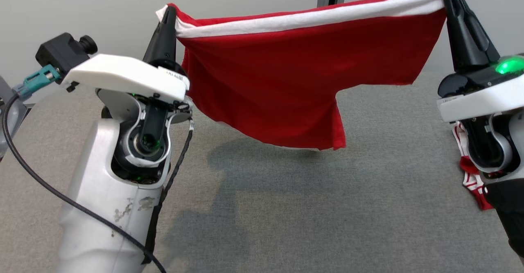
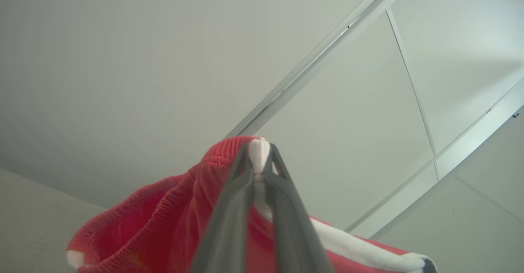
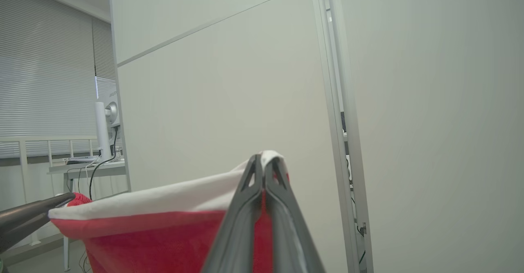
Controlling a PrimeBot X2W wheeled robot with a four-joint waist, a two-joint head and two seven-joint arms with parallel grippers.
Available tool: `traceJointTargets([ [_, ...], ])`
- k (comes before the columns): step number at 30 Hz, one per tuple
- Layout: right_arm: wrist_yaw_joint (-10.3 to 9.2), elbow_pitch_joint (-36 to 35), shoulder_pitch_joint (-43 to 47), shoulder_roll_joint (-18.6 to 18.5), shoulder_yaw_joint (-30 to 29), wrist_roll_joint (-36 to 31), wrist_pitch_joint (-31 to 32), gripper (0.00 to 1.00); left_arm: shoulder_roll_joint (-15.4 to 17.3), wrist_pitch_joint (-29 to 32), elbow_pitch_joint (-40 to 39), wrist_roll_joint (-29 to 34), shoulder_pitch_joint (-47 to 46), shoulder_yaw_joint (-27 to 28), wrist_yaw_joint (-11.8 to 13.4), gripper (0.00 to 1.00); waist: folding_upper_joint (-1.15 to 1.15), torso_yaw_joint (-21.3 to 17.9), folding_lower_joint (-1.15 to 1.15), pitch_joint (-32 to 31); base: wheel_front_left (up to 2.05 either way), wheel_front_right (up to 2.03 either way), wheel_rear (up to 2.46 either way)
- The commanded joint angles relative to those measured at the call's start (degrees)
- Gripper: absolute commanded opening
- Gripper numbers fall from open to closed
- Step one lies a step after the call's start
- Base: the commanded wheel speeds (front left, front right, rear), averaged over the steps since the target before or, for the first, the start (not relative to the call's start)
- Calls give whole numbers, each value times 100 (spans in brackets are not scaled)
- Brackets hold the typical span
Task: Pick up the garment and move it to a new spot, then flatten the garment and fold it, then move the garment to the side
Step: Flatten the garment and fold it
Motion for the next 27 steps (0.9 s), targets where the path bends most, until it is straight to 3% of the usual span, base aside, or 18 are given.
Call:
traceJointTargets([
  [1, 0, -38, -192, 70, -83, -117, 103, 0, 22, 37, 12, -382, -230, -11, 339, 0, 0, -49, 0, -53, 0, 0, 0],
  [7, 0, 102, -550, 195, -181, -580, 303, 0, 24, -83, 252, -1245, -695, -57, 1102, 0, 0, -146, 0, -112, 0, 0, 0],
  [11, 0, 301, -741, 397, -297, -780, 344, 0, 25, -407, 503, -1803, -1001, -16, 1447, 0, 0, -199, 0, -100, 0, 0, 0],
  [20, -1, 844, -1253, 594, -339, -1120, 421, 0, 24, -1066, 1171, -2558, -1548, -79, 1729, 0, 0, -246, 0, 229, 0, 0, 0],
  [27, -1, 1722, -2665, 699, -136, -1196, 421, 0, 26, -1180, 2206, -2540, -2827, -297, 1702, 0, 0, -380, 0, 1171, 0, 0, 0],
])
